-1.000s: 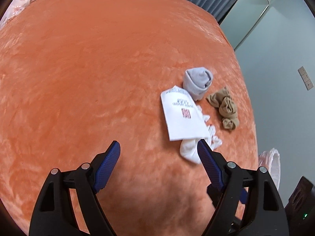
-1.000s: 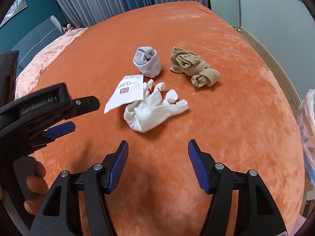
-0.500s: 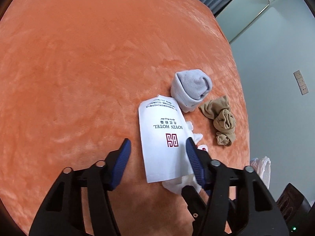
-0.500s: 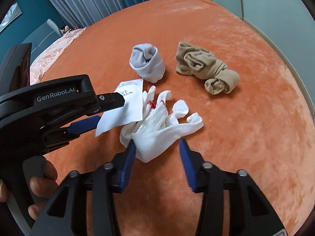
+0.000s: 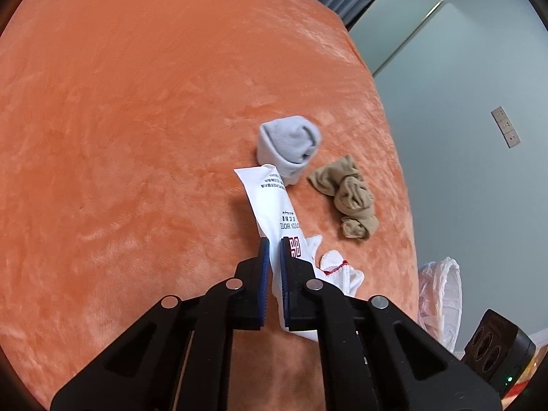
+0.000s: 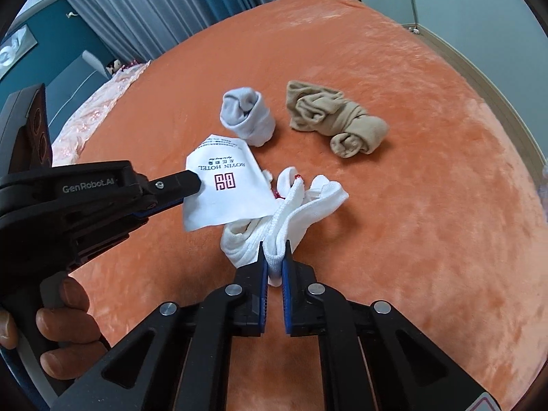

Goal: Collect trash
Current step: 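Carry the hotel packet and white glove over the trash bin with both tools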

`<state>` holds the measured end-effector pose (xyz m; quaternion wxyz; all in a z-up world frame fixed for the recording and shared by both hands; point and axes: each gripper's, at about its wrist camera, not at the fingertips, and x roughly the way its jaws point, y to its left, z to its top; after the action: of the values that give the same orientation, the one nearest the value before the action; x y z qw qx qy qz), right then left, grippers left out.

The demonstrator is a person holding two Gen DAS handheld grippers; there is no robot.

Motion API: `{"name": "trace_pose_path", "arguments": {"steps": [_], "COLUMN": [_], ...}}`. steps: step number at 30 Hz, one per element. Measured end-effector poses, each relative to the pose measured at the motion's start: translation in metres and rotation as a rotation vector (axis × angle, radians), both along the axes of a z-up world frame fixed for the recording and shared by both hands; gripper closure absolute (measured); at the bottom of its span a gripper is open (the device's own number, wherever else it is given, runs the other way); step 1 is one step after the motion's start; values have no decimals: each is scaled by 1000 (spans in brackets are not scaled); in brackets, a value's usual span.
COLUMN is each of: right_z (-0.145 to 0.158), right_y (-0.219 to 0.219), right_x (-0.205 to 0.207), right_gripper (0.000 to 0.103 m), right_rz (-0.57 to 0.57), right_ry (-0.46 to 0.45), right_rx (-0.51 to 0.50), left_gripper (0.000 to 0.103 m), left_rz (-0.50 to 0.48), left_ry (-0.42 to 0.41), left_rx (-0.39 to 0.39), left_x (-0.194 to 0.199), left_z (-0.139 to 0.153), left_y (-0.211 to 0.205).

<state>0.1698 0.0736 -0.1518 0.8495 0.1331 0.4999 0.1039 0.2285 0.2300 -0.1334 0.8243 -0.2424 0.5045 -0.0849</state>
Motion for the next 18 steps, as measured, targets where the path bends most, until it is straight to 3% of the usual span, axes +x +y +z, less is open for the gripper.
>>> {"name": "trace_pose_path", "arguments": {"steps": [8, 18], "right_z": [35, 62], "right_y": [-42, -124], "right_x": [-34, -71], "right_gripper": [97, 97], "right_rz": [-53, -192], "right_ry": [-72, -140], "right_rx": [-14, 23], "left_gripper": [99, 99], "left_rz": [-50, -171], "left_ry": [-56, -113], "left_rx": [23, 71], "left_x": [-30, -57], "left_z": [37, 71], "left_y": [-32, -111]}}
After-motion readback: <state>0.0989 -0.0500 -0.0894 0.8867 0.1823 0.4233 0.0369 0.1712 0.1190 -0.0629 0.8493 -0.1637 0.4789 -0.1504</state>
